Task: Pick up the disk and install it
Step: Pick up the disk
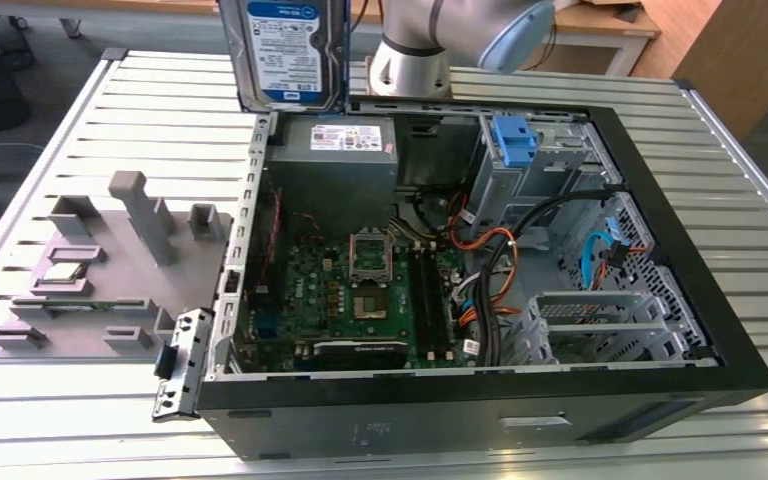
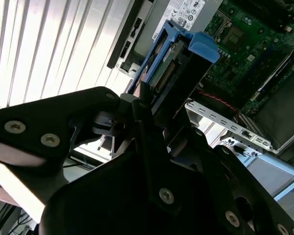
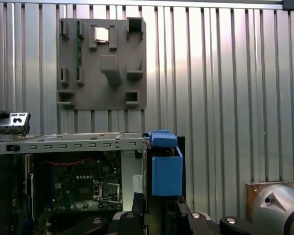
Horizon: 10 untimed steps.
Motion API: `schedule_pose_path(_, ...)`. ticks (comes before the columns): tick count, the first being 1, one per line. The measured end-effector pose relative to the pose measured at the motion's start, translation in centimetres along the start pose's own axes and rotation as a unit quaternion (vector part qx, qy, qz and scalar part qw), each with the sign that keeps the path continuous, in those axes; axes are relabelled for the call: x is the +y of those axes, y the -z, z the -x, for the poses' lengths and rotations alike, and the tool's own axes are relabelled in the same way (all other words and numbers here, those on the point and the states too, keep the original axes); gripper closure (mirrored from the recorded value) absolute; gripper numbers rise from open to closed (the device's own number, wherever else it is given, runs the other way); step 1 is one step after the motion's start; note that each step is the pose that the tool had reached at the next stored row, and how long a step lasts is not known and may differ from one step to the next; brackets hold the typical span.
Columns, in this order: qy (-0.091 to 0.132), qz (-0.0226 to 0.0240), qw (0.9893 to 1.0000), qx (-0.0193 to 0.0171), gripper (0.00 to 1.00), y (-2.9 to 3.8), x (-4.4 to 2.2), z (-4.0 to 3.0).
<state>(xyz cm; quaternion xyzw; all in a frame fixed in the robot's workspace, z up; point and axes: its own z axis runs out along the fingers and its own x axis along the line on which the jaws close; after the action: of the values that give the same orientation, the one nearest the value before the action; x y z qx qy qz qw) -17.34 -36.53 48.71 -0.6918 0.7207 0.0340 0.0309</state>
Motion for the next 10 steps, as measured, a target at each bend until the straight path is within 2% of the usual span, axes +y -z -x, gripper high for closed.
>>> schedule_pose_path(10, 0.0, 0.0, 1.0, -0.0001, 0.65, 0.0, -2.94, 0.12)
